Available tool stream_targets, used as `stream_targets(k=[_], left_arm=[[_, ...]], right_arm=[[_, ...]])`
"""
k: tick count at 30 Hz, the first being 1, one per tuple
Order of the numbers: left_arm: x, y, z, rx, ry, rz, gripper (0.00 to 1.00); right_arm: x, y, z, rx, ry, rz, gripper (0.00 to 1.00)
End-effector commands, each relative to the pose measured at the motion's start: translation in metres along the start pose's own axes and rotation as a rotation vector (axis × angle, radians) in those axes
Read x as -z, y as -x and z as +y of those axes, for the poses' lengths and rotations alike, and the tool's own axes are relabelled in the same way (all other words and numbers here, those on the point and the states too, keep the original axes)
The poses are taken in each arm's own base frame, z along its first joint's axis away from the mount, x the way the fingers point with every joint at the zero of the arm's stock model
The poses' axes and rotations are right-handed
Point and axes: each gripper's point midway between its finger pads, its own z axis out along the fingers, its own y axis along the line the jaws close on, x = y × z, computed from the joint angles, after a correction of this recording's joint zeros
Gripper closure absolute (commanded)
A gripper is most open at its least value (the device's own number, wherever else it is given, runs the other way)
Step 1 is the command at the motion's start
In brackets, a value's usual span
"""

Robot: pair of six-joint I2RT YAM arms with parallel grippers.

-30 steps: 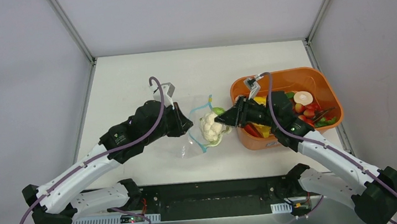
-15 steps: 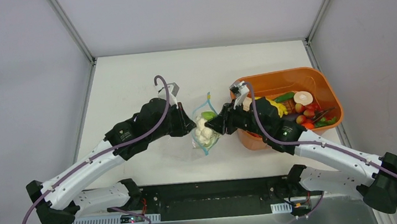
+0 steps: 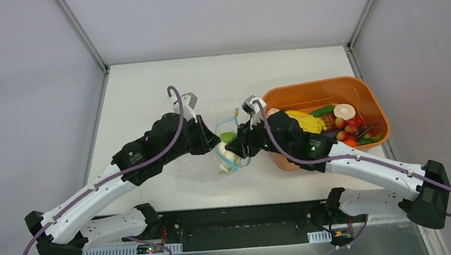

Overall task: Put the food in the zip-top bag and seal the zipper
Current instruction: Place the fake vegetable in the zipper food storage bag.

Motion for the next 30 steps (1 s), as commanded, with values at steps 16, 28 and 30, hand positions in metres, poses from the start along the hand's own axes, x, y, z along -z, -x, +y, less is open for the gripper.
stream_targets(k=[16, 28, 30], left_arm=[[0.013, 0.021, 0.014, 0.025, 0.059, -0.12, 1.0], [0.014, 0.021, 0.019, 0.027, 0.07, -0.126, 1.0], [0.015, 0.02, 0.02, 0.026, 0.071, -0.126, 1.0]], right_arm=[[0.041, 0.063, 0.043, -0.027, 0.087, -0.081, 0.17], [0.057, 0.026, -0.003, -0.216, -0.129, -0.057, 0.18], [0.054, 0.014, -0.017, -0.26, -0.2, -0.046, 0.2]])
